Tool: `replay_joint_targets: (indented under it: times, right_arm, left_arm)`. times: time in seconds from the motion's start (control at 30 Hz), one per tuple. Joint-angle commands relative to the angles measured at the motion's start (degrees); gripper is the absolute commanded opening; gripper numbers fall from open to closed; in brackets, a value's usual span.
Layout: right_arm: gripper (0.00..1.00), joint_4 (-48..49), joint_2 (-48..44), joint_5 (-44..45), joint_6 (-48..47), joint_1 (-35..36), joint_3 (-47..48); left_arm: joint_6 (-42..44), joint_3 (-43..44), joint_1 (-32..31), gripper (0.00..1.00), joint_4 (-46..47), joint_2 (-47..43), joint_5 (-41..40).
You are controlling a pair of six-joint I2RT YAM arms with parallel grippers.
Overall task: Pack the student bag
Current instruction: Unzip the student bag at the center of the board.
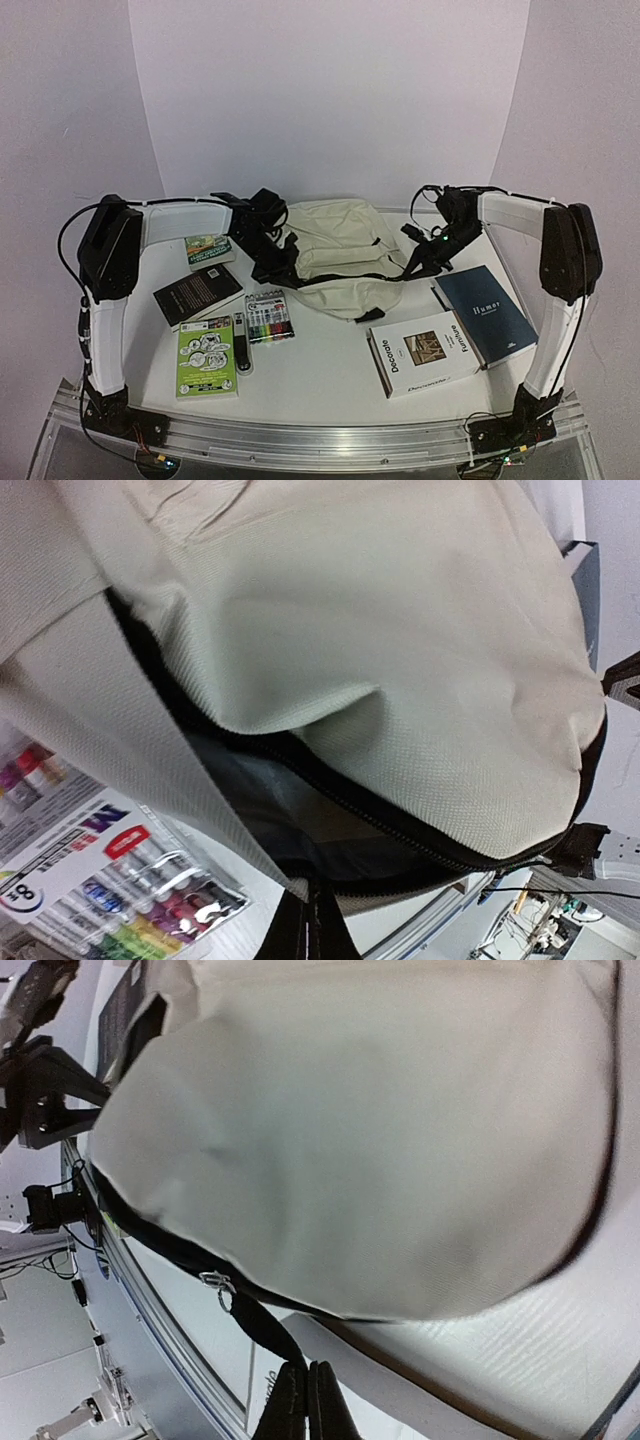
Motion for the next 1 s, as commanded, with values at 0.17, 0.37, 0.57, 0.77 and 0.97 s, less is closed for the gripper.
replay_joint_targets:
  times: [0.17,0.37,0.57,0.77,0.97]
  right_arm:
    - [0.00,-5.32,-2.44,4.48,-6.11,-3.72,-3.11]
    - [0.00,-5.10,-2.73,-3.49,-4.99,-2.49,-0.61]
    - [0.00,-4.75,-3.23,-5.87,-4.97,1.15,0.86]
    - [0.00,-4.01,-1.97,-6.22,-3.97,3.02,2.74]
    - [0.00,-4.03,-0.58,-5.63,-3.76,3.09,5.24]
  left_arm:
    - [3.25,-4.22,8.58,0.00,-4.57,-6.81,-6.46]
    - [8.05,1.31,8.36,0.23,-5.46,-7.19,-2.67]
    - [14.76,7.86,0.33,0.73,-4.17,-9.68,-4.30]
    - [19.07,14.43,-6.71,0.79,-5.71,-3.47,-7.71]
    - [24.26,24.24,-10.81,0.81,-9.24,5.83,-14.44]
